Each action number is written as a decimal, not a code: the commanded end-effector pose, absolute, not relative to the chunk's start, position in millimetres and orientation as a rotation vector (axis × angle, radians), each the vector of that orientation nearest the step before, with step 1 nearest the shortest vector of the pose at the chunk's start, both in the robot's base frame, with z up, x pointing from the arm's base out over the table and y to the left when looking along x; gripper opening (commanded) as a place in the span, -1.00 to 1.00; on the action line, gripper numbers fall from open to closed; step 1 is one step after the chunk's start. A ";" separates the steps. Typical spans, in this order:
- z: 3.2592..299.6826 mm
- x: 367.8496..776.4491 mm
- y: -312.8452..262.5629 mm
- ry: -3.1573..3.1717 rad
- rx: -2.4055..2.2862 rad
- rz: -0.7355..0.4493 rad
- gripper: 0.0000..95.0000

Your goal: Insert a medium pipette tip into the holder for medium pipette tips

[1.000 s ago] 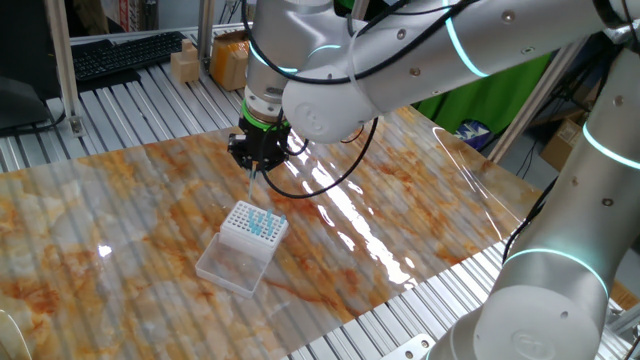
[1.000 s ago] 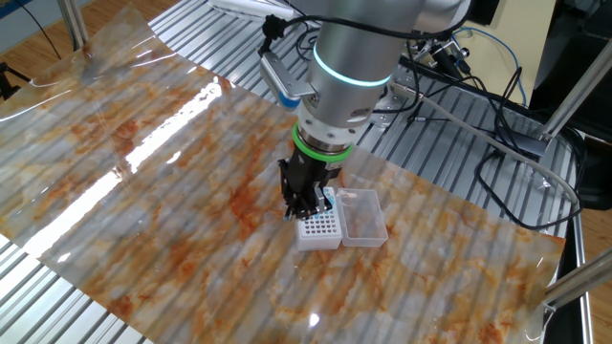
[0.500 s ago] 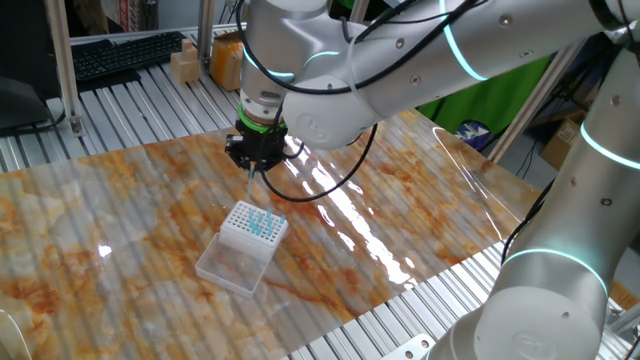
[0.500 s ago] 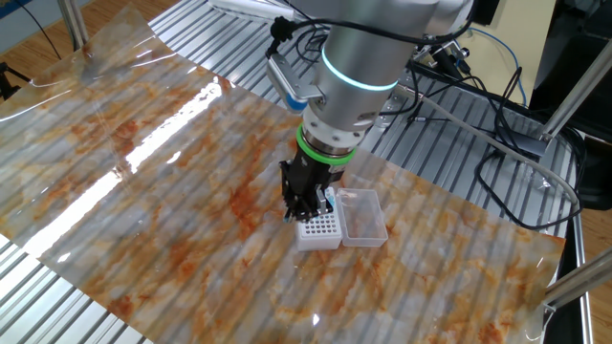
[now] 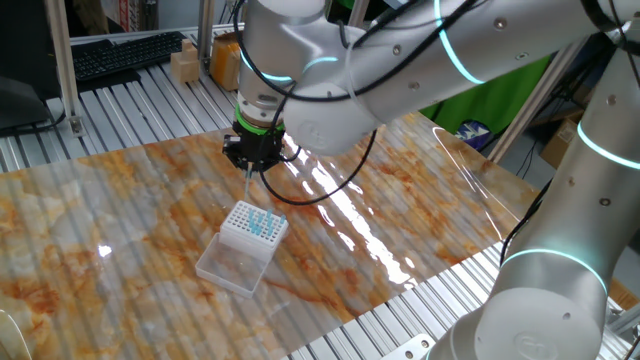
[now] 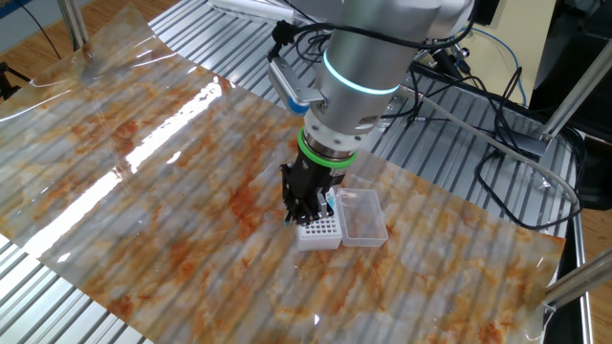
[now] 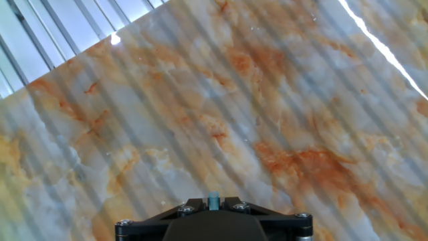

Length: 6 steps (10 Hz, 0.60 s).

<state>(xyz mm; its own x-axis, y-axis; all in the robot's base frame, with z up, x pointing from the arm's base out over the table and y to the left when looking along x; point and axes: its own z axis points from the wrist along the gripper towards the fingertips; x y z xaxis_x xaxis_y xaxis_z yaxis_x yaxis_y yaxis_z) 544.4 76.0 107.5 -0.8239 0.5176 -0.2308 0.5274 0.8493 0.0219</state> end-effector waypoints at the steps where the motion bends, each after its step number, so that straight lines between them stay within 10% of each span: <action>1: 107.6 544.9 76.8 2.804 0.800 -0.065 -1.00; 6: 105.8 543.8 78.3 2.805 0.787 -0.068 -1.00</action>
<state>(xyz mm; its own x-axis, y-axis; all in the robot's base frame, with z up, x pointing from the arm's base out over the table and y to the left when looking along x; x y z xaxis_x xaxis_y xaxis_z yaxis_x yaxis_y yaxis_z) 543.9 78.6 105.3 -0.8301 0.5081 -0.2296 0.5186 0.8548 0.0165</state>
